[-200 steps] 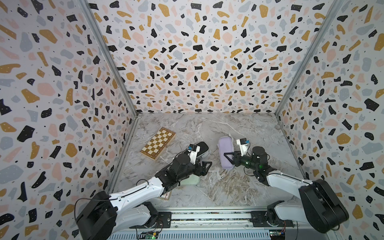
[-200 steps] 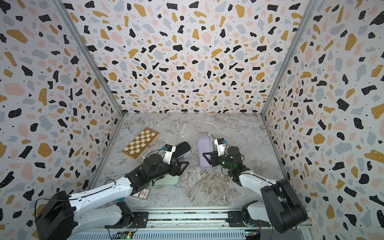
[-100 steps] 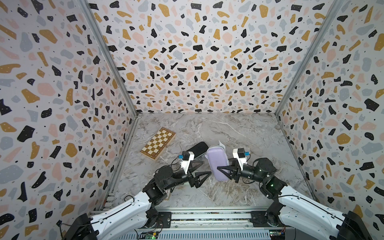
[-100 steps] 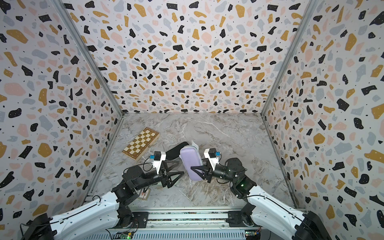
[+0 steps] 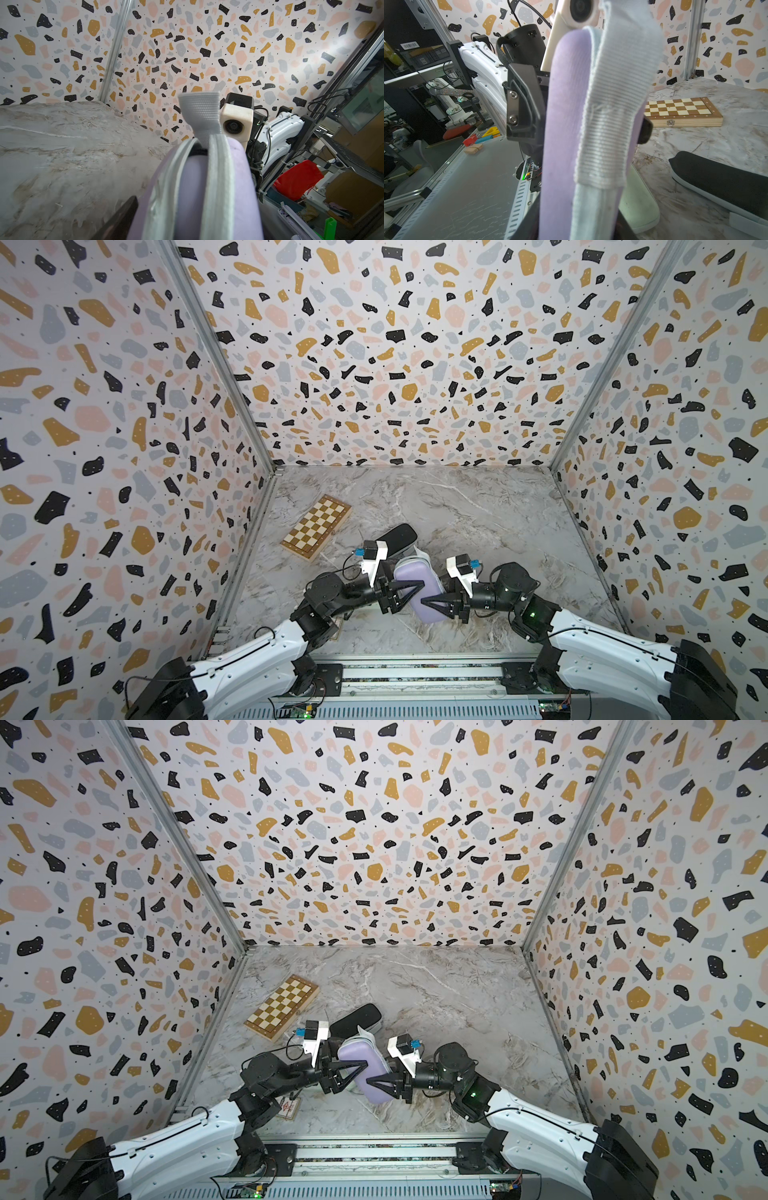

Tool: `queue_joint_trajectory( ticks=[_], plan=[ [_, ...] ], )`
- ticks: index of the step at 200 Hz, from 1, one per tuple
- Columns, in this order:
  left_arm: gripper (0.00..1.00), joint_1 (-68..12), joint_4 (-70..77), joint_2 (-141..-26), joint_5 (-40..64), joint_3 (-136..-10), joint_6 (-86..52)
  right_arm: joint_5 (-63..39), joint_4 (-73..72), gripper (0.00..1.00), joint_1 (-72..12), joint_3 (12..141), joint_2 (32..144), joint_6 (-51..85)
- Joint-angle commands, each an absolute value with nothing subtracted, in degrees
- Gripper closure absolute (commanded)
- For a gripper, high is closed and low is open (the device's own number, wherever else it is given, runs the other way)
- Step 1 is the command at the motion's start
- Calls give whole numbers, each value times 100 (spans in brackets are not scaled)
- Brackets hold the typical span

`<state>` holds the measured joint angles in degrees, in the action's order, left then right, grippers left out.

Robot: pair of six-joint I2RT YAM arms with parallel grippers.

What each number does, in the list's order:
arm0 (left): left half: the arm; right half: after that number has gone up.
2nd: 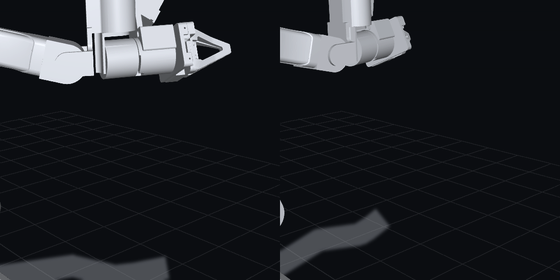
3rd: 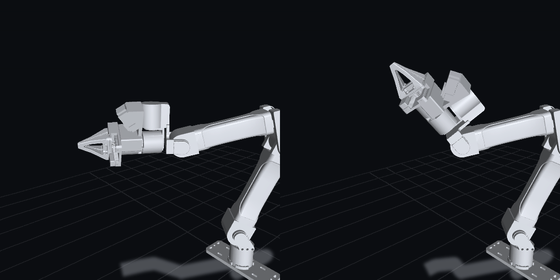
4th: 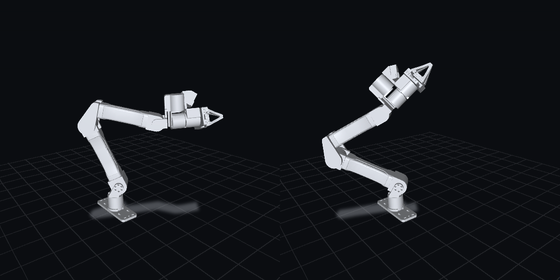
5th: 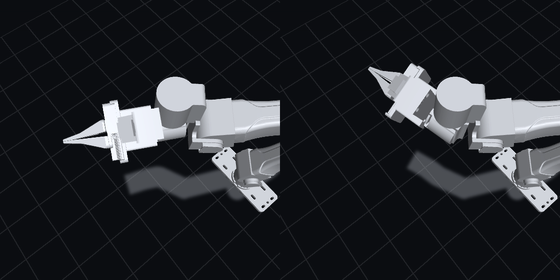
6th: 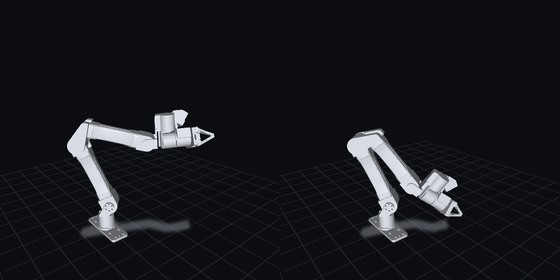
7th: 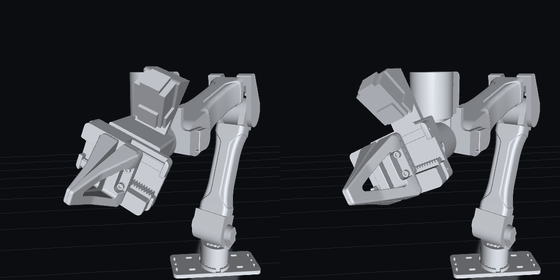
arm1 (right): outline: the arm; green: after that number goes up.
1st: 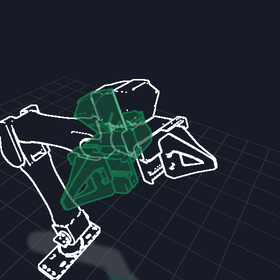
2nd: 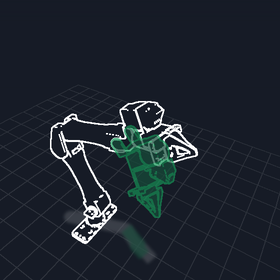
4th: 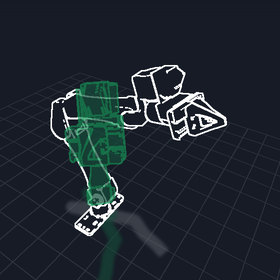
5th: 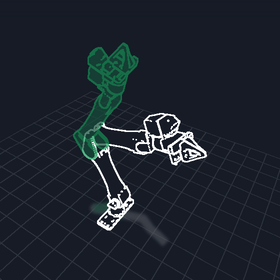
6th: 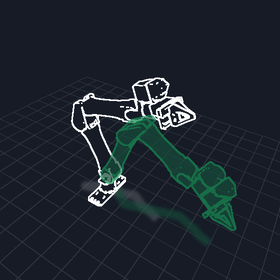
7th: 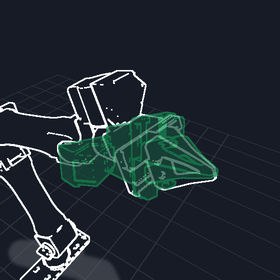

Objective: Put umbrellas into zippered umbrella sleeves
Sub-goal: Pick up the umbrella sleeve at the center of the board.

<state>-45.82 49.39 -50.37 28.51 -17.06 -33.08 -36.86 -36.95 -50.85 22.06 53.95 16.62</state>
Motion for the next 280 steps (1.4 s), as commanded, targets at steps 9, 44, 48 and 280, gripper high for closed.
queue_joint_trajectory(
  ticks=[9,44,48,280],
  plan=[
    [32,-4657,5803,-5233,3083,-1625,-3603,-3854,-4623,60,-5180,2531,5507,1672],
    [41,-4702,5810,-5364,3085,-1637,-3578,-3826,-4805,60,-5254,2584,5686,1706],
    [43,-4707,5800,-5363,3061,-1628,-3580,-3832,-4807,60,-5250,2595,5703,1711],
    [100,-4135,2278,-4410,5193,-2882,-1527,-536,-4183,29,-5262,1356,4632,-536]
  ],
)
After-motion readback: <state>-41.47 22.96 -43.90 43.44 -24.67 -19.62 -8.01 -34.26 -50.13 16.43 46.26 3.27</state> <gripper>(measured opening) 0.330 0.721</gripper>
